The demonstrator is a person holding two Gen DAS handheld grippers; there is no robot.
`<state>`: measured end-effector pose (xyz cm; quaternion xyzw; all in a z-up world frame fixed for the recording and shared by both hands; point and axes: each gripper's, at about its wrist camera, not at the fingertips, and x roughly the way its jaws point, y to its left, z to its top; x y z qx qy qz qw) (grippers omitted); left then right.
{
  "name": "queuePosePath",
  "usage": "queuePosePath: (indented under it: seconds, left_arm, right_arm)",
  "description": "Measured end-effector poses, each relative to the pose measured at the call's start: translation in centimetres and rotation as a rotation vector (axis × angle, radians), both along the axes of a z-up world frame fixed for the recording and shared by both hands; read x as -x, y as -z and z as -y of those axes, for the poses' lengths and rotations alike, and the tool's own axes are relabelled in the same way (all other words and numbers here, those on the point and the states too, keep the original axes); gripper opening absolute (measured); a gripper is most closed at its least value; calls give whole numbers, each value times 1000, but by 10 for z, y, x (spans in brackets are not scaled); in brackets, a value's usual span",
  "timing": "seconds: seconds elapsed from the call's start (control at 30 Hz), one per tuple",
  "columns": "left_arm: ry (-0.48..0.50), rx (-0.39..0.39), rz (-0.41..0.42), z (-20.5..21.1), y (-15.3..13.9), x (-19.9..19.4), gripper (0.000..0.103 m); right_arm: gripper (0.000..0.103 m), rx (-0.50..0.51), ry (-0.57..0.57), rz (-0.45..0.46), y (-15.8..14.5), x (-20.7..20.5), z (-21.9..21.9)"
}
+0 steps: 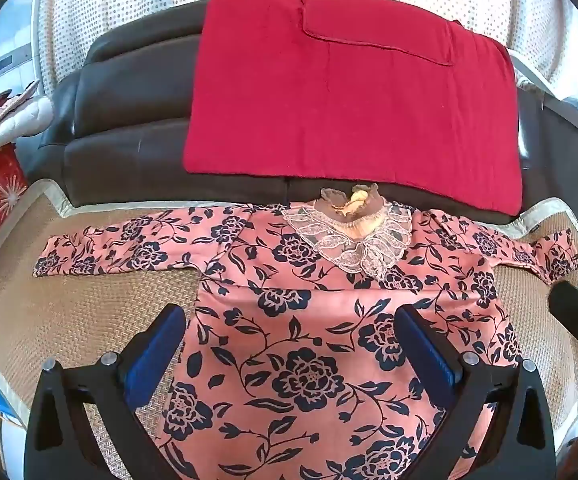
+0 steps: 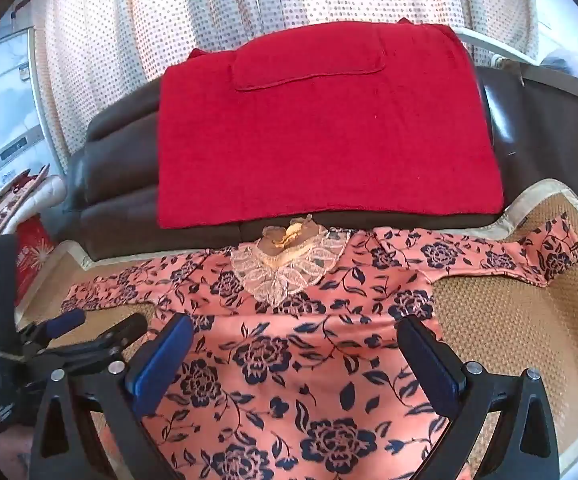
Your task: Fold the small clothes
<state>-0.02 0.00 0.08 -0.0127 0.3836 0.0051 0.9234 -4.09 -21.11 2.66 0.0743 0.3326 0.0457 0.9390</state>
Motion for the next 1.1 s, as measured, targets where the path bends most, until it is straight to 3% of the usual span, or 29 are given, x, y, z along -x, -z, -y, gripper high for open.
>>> queuePosePath:
  seconds: [0.23, 0.6, 1.1]
  left_arm:
    - [9, -10, 22, 1, -3, 4, 103]
    - [9, 4, -17, -1, -2, 2, 103]
    - [-3, 4, -32, -2, 0, 2, 103]
  right_arm:
    - [103, 34, 11, 17, 1, -6, -8]
    - [103, 62, -30, -65, 18, -14, -14]
    - [103, 56, -54, -81, 22, -16, -20]
